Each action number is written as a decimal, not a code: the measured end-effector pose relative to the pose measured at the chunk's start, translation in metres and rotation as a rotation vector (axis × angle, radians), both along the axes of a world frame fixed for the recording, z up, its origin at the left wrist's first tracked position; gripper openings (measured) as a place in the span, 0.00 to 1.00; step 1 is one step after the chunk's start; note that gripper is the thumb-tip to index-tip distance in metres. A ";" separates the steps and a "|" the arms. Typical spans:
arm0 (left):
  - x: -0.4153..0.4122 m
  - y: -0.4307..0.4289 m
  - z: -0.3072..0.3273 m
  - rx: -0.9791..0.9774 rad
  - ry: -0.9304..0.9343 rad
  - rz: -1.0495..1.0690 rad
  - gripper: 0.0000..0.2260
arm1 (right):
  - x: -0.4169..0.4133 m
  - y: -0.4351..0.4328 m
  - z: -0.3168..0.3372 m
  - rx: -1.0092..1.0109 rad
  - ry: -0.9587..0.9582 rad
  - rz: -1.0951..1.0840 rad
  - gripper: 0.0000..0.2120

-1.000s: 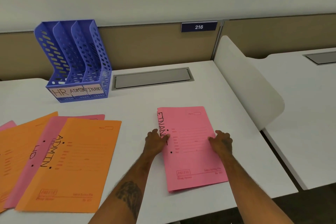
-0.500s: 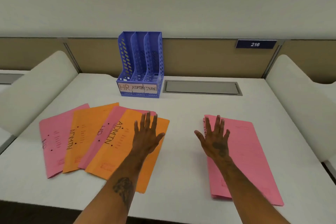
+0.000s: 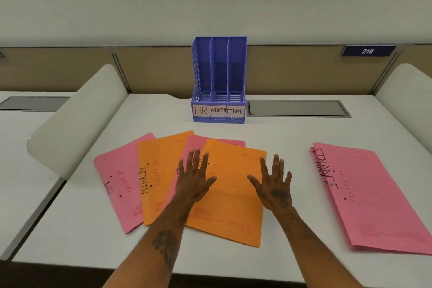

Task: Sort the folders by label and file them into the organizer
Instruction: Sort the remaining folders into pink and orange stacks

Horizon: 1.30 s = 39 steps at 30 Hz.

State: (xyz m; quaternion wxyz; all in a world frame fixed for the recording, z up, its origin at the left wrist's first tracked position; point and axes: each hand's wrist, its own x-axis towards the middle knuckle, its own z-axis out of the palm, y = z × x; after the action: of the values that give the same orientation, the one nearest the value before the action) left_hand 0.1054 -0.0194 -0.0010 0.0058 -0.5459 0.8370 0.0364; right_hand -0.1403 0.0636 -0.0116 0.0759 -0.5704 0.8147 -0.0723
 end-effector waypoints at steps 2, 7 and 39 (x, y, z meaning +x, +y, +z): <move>0.014 -0.001 -0.009 0.010 0.001 -0.018 0.39 | 0.019 0.002 -0.004 0.030 0.008 -0.009 0.40; 0.033 -0.005 -0.022 0.048 0.029 -0.048 0.41 | 0.046 0.002 -0.012 0.079 0.016 -0.020 0.41; -0.006 -0.005 0.019 0.509 0.898 0.490 0.20 | 0.041 0.028 -0.018 0.441 -0.134 0.103 0.60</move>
State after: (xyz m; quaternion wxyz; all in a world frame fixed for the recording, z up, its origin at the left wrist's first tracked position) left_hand 0.0994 -0.0239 0.0180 -0.2276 -0.6366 0.5711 0.4656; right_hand -0.0996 0.0913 -0.0301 0.2563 -0.5747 0.7737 0.0737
